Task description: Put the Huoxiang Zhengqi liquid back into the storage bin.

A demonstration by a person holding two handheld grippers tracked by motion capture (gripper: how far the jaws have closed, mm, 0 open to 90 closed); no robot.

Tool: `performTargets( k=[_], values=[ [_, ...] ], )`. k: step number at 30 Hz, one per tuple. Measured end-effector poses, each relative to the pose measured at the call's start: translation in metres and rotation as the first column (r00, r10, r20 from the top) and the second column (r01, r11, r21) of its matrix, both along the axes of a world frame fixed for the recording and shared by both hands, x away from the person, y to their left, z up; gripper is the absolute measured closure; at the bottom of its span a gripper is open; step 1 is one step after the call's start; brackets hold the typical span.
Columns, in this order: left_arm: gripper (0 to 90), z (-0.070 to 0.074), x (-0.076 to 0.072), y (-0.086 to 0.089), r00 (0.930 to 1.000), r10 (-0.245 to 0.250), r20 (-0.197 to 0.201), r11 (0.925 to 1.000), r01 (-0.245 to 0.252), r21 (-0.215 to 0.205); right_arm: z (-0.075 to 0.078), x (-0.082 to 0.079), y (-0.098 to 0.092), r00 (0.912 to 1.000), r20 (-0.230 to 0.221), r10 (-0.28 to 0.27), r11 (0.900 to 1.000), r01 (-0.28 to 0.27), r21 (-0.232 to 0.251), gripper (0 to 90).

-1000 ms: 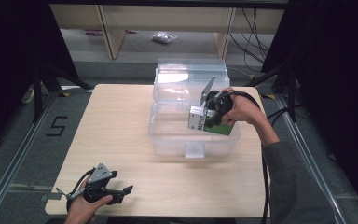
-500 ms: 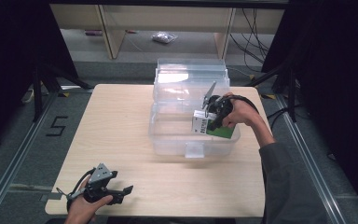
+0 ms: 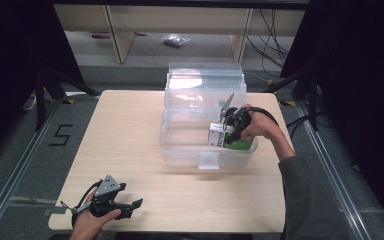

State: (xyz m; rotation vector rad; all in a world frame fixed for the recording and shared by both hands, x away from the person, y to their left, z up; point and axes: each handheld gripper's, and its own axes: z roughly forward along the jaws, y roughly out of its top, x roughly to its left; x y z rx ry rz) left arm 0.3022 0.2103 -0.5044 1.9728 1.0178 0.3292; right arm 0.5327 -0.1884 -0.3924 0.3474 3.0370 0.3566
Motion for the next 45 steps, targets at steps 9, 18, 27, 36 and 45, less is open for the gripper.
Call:
performTargets(
  k=[9, 18, 27, 36, 45],
  values=[
    [14.9, 0.002, 0.0, 0.002, 0.9998, -0.018, -0.002, 0.9993, 0.019, 0.032, -0.01, -0.001, -0.001, 0.9994, -0.021, -0.027, 0.999, 0.027, -0.022, 64.8],
    [14.9, 0.001, 0.0, 0.0, 1.0, 0.001, 0.001, 1.0, -0.001, 0.001, -0.021, 0.001, -0.003, 0.9994, -0.025, 0.023, 1.0, -0.023, -0.014, 64.6],
    [14.9, 0.001, 0.0, 0.001, 1.0, -0.004, 0.001, 0.9999, 0.004, 0.014, -0.029, 0.001, -0.007, 0.9981, -0.049, 0.037, 0.999, -0.037, -0.001, 64.4],
    [14.9, 0.002, 0.0, 0.001, 1.0, -0.005, -0.005, 0.9997, 0.006, 0.024, -0.034, 0.0, -0.005, 0.9973, -0.052, 0.052, 0.998, -0.053, -0.017, 63.6],
    [14.9, 0.002, 0.0, 0.001, 0.9999, -0.011, -0.005, 0.9997, 0.011, 0.021, -0.029, 0.001, -0.007, 0.9979, -0.062, 0.022, 1.0, -0.022, -0.004, 60.8]
  ],
)
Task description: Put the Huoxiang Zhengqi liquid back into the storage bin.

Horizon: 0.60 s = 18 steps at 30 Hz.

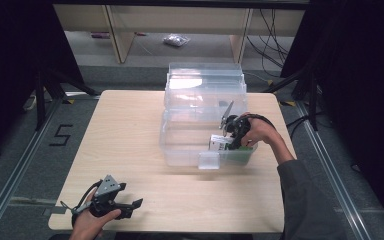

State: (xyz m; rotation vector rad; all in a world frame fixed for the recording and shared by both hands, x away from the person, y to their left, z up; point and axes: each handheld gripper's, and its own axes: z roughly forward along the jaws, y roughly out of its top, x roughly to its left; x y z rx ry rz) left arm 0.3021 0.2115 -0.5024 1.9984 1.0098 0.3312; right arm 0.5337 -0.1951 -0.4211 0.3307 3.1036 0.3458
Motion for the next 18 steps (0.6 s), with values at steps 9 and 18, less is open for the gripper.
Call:
performTargets(
  k=[9, 18],
  values=[
    [14.9, -0.001, 0.0, -0.001, 1.0, 0.005, 0.007, 1.0, -0.005, -0.006, 0.038, -0.015, -0.02, 0.9868, 0.02, -0.16, 0.98, 0.157, 0.12, 50.8],
    [14.9, 0.0, 0.0, 0.0, 1.0, -0.001, 0.003, 1.0, 0.001, 0.0, 0.06, -0.037, -0.026, 0.9265, 0.082, -0.367, 0.903, 0.334, 0.27, 33.6]
  ],
)
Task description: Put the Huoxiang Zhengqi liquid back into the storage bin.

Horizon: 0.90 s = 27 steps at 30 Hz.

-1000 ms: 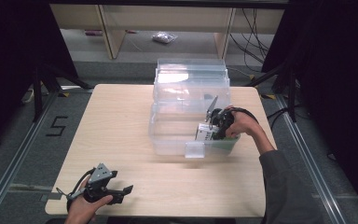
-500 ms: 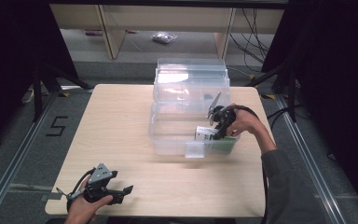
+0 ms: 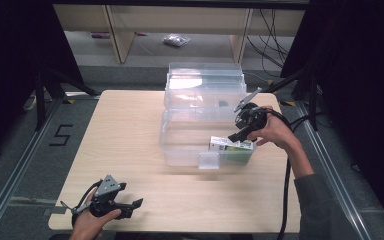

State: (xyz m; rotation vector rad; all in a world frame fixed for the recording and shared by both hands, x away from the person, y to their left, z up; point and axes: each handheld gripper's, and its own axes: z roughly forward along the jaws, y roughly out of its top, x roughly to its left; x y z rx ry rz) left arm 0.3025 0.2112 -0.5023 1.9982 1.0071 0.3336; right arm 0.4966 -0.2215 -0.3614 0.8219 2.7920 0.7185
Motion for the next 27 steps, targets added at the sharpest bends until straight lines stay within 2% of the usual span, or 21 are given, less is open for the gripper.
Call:
performTargets(
  k=[1, 4, 6, 8, 9, 10, 12, 13, 15, 16, 18, 19, 20, 22, 23, 24, 25, 27],
  values=[
    [15.0, 0.0, 0.0, 0.0, 1.0, 0.001, 0.002, 1.0, -0.001, 0.01, 0.001, -0.004, 0.0, 0.9996, 0.011, -0.025, 0.999, 0.025, 0.023, 32.1],
    [14.9, 0.0, 0.0, 0.0, 1.0, -0.004, 0.004, 1.0, 0.004, 0.002, 0.001, -0.009, -0.001, 0.9989, 0.002, -0.046, 0.998, 0.046, 0.05, 31.1],
    [14.9, 0.0, 0.0, 0.0, 1.0, 0.004, 0.005, 1.0, -0.004, -0.005, 0.0, -0.011, -0.002, 0.9989, 0.005, -0.046, 0.997, 0.045, 0.055, 31.0],
    [14.9, 0.0, 0.0, 0.0, 1.0, 0.002, 0.005, 0.9999, -0.002, 0.01, -0.001, -0.013, -0.003, 0.9981, 0.007, -0.061, 0.996, 0.06, 0.061, 30.4],
    [14.9, 0.0, 0.0, 0.001, 1.0, 0.002, 0.007, 0.9999, -0.002, 0.012, -0.001, -0.015, -0.003, 0.9964, -0.002, -0.084, 0.995, 0.084, 0.059, 29.6],
    [14.9, 0.0, 0.0, 0.0, 1.0, 0.003, 0.007, 1.0, -0.003, 0.009, -0.001, -0.016, -0.004, 0.9975, 0.009, -0.069, 0.996, 0.069, 0.064, 29.5],
    [14.9, 0.0, 0.0, -0.001, 1.0, 0.005, 0.006, 0.9999, -0.005, -0.01, 0.0, -0.017, -0.005, 0.9961, 0.019, -0.086, 0.993, 0.084, 0.087, 28.2],
    [14.9, 0.0, 0.0, 0.0, 1.0, 0.004, 0.005, 1.0, -0.004, -0.006, 0.0, -0.019, -0.005, 0.9946, 0.001, -0.104, 0.99, 0.103, 0.099, 27.8],
    [14.9, 0.0, 0.0, 0.0, 1.0, 0.003, 0.005, 1.0, -0.003, -0.008, 0.0, -0.02, -0.005, 0.9947, 0.026, -0.1, 0.989, 0.096, 0.11, 27.1],
    [14.9, 0.0, 0.0, 0.0, 1.0, 0.003, 0.002, 1.0, -0.003, -0.006, 0.001, -0.022, -0.004, 0.9917, -0.001, -0.128, 0.986, 0.128, 0.109, 26.2],
    [14.9, 0.0, 0.0, 0.0, 1.0, 0.005, 0.002, 1.0, -0.004, -0.007, 0.0, -0.023, -0.005, 0.9936, 0.023, -0.111, 0.987, 0.107, 0.119, 25.0],
    [14.9, 0.0, 0.0, 0.0, 1.0, 0.004, 0.005, 0.9999, -0.004, -0.01, 0.0, -0.024, -0.004, 0.9904, 0.008, -0.138, 0.983, 0.136, 0.123, 24.4],
    [15.0, 0.0, 0.0, 0.0, 1.0, 0.003, 0.003, 1.0, -0.003, -0.007, -0.002, -0.024, -0.005, 0.9905, 0.024, -0.136, 0.983, 0.132, 0.132, 23.2],
    [14.9, 0.0, 0.0, 0.0, 1.0, 0.004, -0.001, 1.0, -0.004, -0.004, -0.002, -0.025, -0.005, 0.9912, 0.022, -0.13, 0.983, 0.126, 0.136, 22.6],
    [15.0, 0.0, 0.0, 0.0, 1.0, 0.003, 0.005, 0.9999, -0.003, -0.01, -0.002, -0.028, -0.004, 0.9879, 0.014, -0.154, 0.978, 0.151, 0.147, 21.9],
    [14.9, 0.0, 0.0, 0.0, 1.0, 0.001, 0.004, 1.0, -0.001, -0.004, -0.002, -0.028, -0.005, 0.9881, 0.029, -0.151, 0.978, 0.145, 0.151, 22.5],
    [14.9, 0.0, 0.0, 0.0, 0.9999, 0.011, 0.0, 0.9998, -0.011, -0.015, -0.001, -0.031, -0.004, 0.9822, 0.019, -0.187, 0.968, 0.181, 0.172, 21.9],
    [14.9, 0.0, 0.0, 0.0, 0.9999, 0.012, -0.003, 0.9999, -0.012, -0.012, -0.002, -0.031, -0.005, 0.9803, 0.03, -0.195, 0.966, 0.187, 0.18, 21.3]
  ],
)
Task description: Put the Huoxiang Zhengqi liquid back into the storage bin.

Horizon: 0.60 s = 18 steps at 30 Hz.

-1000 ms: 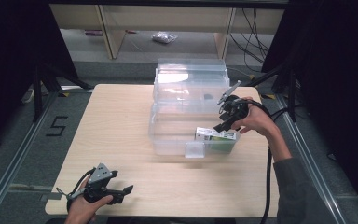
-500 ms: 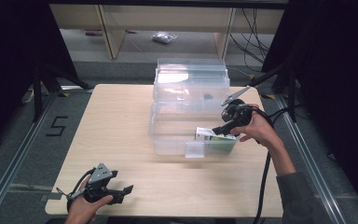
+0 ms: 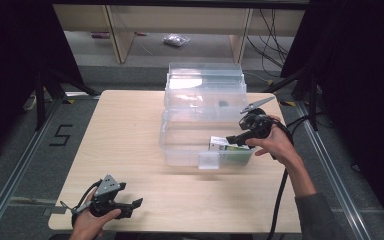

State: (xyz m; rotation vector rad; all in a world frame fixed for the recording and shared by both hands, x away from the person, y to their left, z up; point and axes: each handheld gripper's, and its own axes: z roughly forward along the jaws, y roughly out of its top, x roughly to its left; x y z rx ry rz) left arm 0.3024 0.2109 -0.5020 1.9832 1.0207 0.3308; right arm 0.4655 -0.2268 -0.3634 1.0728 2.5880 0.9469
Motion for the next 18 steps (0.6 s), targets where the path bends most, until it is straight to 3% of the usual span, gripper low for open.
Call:
performTargets(
  k=[3, 5, 10, 18],
  values=[
    [14.9, -0.001, 0.0, -0.001, 1.0, -0.001, 0.008, 1.0, 0.001, -0.009, -0.004, -0.001, -0.001, 0.9995, 0.022, 0.021, 1.0, -0.021, 0.002, 21.4],
    [14.9, -0.001, 0.0, -0.001, 1.0, 0.001, 0.008, 1.0, -0.001, -0.009, -0.004, -0.003, -0.001, 0.9999, -0.011, 0.0, 1.0, 0.0, 0.005, 21.5],
    [14.9, -0.001, 0.0, -0.001, 1.0, 0.005, 0.008, 1.0, -0.005, -0.006, -0.006, -0.005, -0.003, 1.0, -0.006, -0.008, 1.0, 0.008, 0.03, 20.9],
    [14.9, -0.001, 0.0, -0.001, 0.9999, 0.006, 0.009, 1.0, -0.006, -0.007, -0.005, -0.016, -0.004, 0.9999, 0.0, -0.011, 0.999, 0.01, 0.03, 18.9]
  ],
)
